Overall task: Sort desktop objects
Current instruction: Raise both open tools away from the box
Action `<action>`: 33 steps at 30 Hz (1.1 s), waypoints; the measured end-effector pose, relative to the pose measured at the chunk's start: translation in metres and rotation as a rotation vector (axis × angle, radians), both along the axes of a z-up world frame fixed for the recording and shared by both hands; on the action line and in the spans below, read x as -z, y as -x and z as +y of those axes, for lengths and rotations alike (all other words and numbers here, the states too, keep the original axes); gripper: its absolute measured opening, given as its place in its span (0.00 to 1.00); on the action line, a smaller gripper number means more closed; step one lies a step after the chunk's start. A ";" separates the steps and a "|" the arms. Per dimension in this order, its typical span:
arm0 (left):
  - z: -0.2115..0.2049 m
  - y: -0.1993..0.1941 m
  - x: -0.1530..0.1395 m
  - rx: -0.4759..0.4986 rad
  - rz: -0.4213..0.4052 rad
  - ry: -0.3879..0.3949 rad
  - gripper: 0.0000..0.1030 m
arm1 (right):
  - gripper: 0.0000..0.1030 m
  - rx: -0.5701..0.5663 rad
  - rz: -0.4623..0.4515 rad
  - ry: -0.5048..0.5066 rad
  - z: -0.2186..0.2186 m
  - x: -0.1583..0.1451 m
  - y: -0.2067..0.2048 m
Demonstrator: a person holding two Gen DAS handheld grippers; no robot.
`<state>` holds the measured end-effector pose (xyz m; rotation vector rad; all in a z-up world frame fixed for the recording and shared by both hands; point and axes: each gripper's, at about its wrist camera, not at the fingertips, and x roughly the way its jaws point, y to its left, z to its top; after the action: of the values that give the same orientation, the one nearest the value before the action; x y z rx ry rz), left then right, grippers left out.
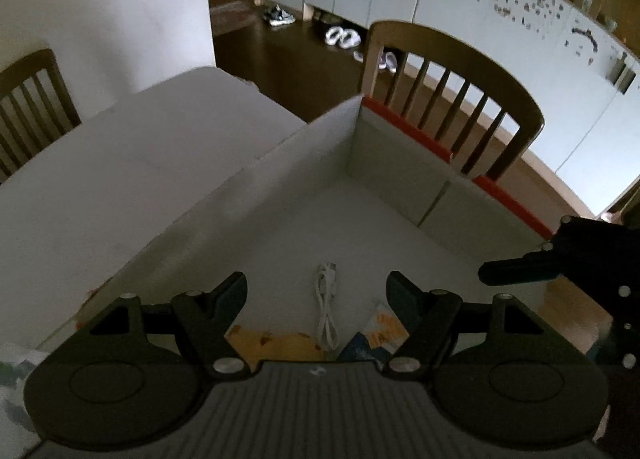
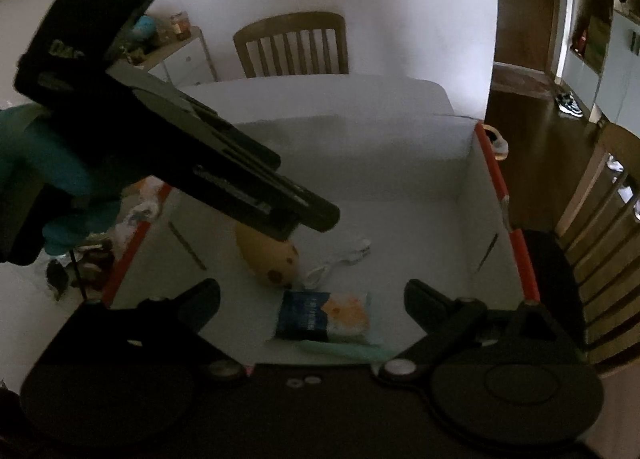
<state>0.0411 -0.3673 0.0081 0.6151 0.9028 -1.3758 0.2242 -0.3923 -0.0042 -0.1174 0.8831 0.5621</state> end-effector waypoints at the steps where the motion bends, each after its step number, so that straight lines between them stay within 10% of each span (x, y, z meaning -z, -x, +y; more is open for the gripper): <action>1: 0.005 0.000 -0.004 -0.005 0.000 0.010 0.74 | 0.96 -0.002 -0.005 0.000 0.001 -0.002 0.002; 33: 0.170 -0.035 -0.047 -0.088 0.057 0.193 0.74 | 0.96 0.068 -0.071 -0.038 0.078 -0.031 0.055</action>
<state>0.0766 -0.1972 0.0556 0.3863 0.8205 -1.3868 0.1691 -0.3143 0.0264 -0.0723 0.8041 0.5078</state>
